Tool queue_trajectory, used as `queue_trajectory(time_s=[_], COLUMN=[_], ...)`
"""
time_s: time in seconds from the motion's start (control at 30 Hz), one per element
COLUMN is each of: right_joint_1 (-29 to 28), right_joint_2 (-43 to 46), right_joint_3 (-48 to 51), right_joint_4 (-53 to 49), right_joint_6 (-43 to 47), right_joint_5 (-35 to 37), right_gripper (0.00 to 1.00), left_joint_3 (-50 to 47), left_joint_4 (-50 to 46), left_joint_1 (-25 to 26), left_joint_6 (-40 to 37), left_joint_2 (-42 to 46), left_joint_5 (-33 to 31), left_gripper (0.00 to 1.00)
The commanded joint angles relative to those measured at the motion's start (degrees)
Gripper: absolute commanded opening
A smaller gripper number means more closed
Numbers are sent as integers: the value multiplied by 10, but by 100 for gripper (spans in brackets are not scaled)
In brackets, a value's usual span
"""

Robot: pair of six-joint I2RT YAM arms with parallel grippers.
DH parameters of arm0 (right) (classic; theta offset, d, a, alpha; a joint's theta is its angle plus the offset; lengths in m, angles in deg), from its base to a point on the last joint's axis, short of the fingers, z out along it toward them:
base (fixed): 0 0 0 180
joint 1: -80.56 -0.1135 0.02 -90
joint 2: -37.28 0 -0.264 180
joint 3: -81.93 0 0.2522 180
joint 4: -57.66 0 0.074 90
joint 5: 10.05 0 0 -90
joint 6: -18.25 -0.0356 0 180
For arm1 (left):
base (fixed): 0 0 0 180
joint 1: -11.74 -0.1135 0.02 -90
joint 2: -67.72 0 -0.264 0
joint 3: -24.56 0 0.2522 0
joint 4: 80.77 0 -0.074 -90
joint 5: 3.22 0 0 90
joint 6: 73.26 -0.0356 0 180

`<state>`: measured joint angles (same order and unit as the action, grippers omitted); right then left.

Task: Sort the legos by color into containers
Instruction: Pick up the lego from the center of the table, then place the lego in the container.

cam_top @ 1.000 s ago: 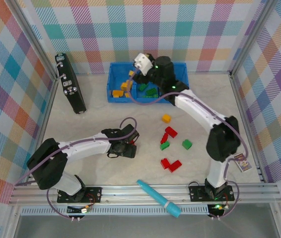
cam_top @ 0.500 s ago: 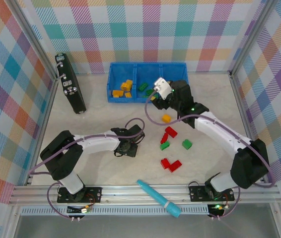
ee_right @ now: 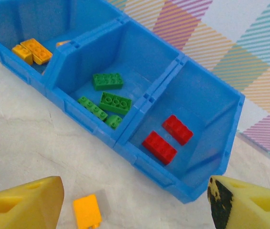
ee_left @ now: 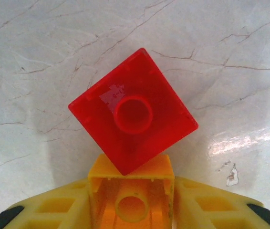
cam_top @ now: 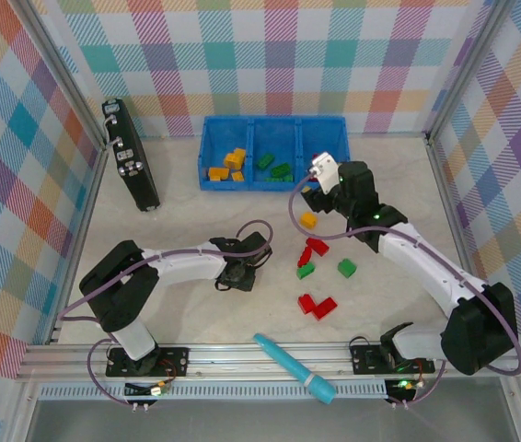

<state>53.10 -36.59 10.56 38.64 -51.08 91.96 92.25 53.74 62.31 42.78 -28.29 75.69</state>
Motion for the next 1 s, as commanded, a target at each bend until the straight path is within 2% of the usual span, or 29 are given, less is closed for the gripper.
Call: queue_trajectory(time_s=[0.0, 0.33, 0.47, 0.57, 0.8, 0.97], right_joint_1=[10, 36, 36, 36, 36, 36], right_joint_2=[21, 1, -5, -14, -64, -104], right_joint_3=[17, 79, 105, 113, 102, 95], right_joint_4=[2, 4, -6, -12, -12, 36], right_joint_6=[-24, -97, -123, -129, -120, -99], right_joint_5=[8, -10, -16, -23, -47, -73], right_gripper=[79, 79, 79, 80, 80, 81], left_joint_3=[8, 44, 100, 179, 325, 406], left_joint_4=[-5, -103, -150, -176, -166, -109], left_joint_1=[2, 1, 2, -6, -59, -135], left_joint_6=[-1, 22, 0, -31, -84, -111], left_joint_2=[5, 56, 80, 71, 38, -16], left_joint_5=[-14, -8, -28, -48, -41, -16], left_gripper=[36, 22, 21, 21, 22, 22])
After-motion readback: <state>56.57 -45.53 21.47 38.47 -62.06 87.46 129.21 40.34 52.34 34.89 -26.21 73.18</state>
